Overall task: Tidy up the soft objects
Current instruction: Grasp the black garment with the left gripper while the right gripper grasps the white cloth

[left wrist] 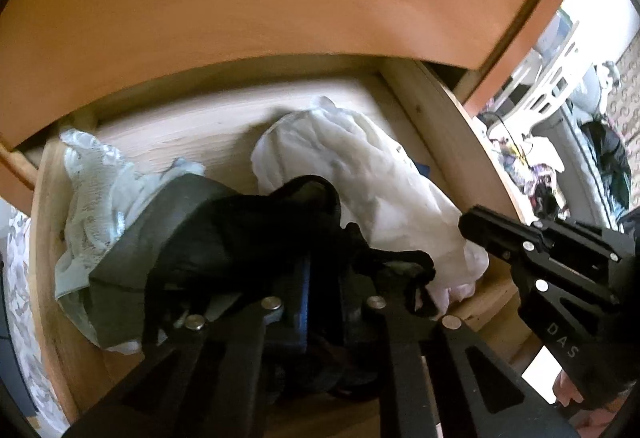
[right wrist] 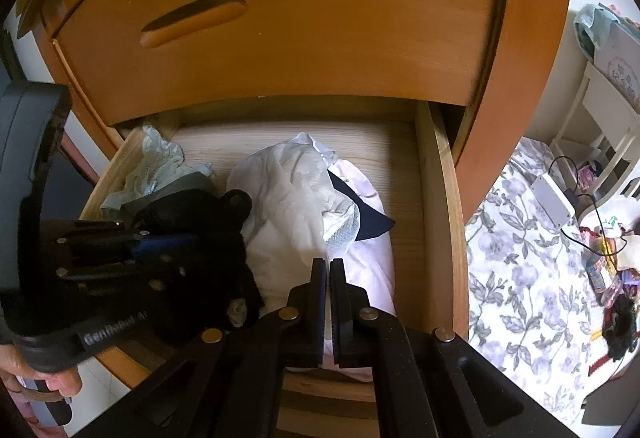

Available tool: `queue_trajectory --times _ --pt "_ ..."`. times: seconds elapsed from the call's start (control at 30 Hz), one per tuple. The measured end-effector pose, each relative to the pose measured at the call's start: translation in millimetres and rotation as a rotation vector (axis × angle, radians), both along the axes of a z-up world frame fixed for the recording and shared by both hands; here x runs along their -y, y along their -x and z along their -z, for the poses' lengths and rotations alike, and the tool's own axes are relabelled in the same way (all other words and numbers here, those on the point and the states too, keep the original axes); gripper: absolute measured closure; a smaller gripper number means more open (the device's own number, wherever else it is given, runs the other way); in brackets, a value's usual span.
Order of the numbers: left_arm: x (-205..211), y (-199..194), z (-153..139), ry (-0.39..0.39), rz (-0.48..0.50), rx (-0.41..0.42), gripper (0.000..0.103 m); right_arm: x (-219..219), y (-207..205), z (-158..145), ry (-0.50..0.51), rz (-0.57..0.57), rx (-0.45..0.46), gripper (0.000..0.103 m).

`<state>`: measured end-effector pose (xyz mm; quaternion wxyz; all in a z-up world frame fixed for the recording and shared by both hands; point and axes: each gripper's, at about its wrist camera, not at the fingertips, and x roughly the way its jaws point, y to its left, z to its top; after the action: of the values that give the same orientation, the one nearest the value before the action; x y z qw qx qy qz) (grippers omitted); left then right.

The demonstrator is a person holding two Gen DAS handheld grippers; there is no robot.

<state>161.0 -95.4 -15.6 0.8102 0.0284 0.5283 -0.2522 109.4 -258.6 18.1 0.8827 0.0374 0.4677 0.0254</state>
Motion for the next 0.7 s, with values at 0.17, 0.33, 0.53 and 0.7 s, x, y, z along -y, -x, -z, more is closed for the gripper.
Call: queue_trajectory --times 0.17,0.33,0.53,0.7 --pt "-21 0 -7 0.051 -0.073 0.038 0.094 -1 0 1 -0.008 -0.004 -0.002 0.101" --pt "-46 -3 -14 0.075 -0.155 0.082 0.095 -4 -1 4 -0.013 -0.004 -0.014 0.099" --pt "-72 -1 -19 0.1 -0.232 0.108 0.096 -8 -2 6 -0.024 -0.012 -0.021 0.099" --pt "-85 3 -20 0.114 -0.267 0.115 0.096 -12 -4 7 -0.052 -0.02 -0.021 0.085"
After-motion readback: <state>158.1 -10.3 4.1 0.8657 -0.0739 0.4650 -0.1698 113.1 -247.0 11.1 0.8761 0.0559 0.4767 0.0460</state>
